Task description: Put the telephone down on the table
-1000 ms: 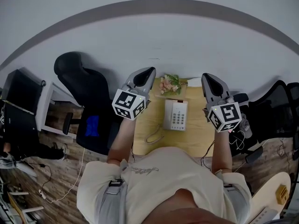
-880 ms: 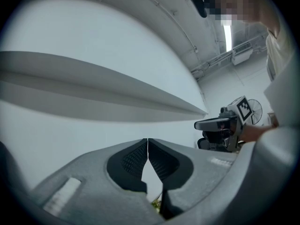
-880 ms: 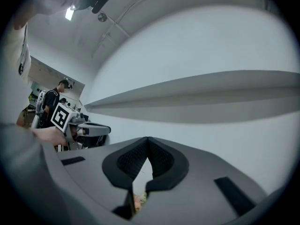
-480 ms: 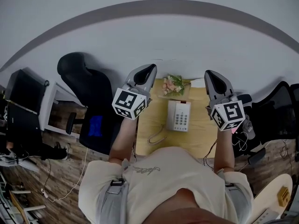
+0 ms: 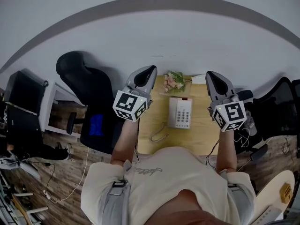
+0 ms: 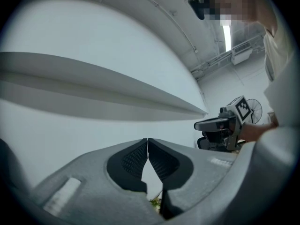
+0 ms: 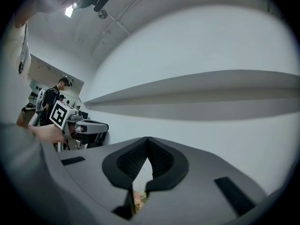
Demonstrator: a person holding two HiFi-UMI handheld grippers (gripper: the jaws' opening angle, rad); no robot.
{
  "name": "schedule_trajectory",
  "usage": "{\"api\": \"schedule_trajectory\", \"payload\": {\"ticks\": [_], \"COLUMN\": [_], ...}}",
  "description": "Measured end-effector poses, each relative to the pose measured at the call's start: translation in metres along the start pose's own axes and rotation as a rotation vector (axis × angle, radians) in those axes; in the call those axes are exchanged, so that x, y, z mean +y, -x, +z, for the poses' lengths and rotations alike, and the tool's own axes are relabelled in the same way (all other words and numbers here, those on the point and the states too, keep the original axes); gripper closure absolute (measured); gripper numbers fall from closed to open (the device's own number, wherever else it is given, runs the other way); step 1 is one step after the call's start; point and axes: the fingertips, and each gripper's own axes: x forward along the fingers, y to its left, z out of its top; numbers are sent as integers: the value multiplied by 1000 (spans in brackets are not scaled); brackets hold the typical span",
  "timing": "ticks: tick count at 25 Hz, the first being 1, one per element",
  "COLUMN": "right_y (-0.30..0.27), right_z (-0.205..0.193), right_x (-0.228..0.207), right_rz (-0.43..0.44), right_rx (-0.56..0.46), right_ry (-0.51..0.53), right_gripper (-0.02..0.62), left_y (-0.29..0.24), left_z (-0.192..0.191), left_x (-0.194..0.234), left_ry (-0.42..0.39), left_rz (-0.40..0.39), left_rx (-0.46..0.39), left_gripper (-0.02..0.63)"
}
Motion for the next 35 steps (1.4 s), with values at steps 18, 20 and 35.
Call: {"api": "schedule_trajectory", "payload": {"ticks": [18,20,35], "right_y": [12,14,16], "right_z": [-4,-6,-30], "right_x": [14,16,16], "right_rz": [-1,-1,-17], "right_rx": [20,24,63], "right_ry": [-2,-4,-35], "right_gripper": [594,594,594], "left_y": [15,16,15], "left_z": [-1,-3,-23], "left_x": [-7,-7,-10], "left_ry": [8,12,44], "left_rz": [-19,-19,-40], "left_rx": [1,5,45], "left_gripper": [588,588,588]}}
